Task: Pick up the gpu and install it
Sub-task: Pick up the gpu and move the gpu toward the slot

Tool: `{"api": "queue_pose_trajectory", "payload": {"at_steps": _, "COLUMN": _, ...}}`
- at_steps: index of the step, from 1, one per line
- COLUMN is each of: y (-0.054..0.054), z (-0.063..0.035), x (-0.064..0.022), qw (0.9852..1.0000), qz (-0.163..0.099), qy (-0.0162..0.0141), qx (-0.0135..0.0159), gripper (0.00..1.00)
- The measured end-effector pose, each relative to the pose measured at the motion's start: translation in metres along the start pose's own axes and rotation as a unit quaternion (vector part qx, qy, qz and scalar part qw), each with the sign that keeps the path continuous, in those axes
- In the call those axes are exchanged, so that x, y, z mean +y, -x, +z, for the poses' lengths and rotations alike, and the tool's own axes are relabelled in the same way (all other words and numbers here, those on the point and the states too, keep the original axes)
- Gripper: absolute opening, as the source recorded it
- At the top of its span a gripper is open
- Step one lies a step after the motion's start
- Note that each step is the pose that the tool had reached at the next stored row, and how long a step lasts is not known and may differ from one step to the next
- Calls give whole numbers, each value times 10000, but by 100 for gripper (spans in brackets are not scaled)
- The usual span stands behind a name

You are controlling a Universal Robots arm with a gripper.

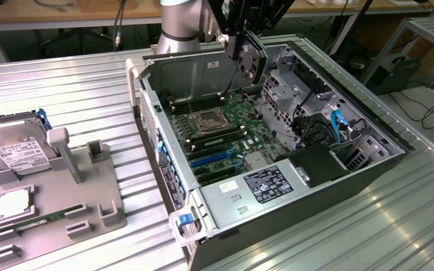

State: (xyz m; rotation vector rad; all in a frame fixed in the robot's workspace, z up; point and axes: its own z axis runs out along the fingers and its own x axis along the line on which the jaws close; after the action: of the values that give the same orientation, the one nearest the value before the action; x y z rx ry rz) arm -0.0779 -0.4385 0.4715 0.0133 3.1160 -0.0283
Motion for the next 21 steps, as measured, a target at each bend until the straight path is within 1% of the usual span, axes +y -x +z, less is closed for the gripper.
{"api": "queue_pose_trajectory", "payload": {"at_steps": 12, "y": 166, "z": 5, "x": 2, "qw": 10000, "qz": 0, "qy": 0, "qx": 0, "gripper": 28}}
{"api": "queue_pose_trajectory", "payload": {"at_steps": 21, "y": 345, "z": 10, "x": 3, "qw": 10000, "qz": 0, "qy": 0, "qx": 2, "gripper": 28}}
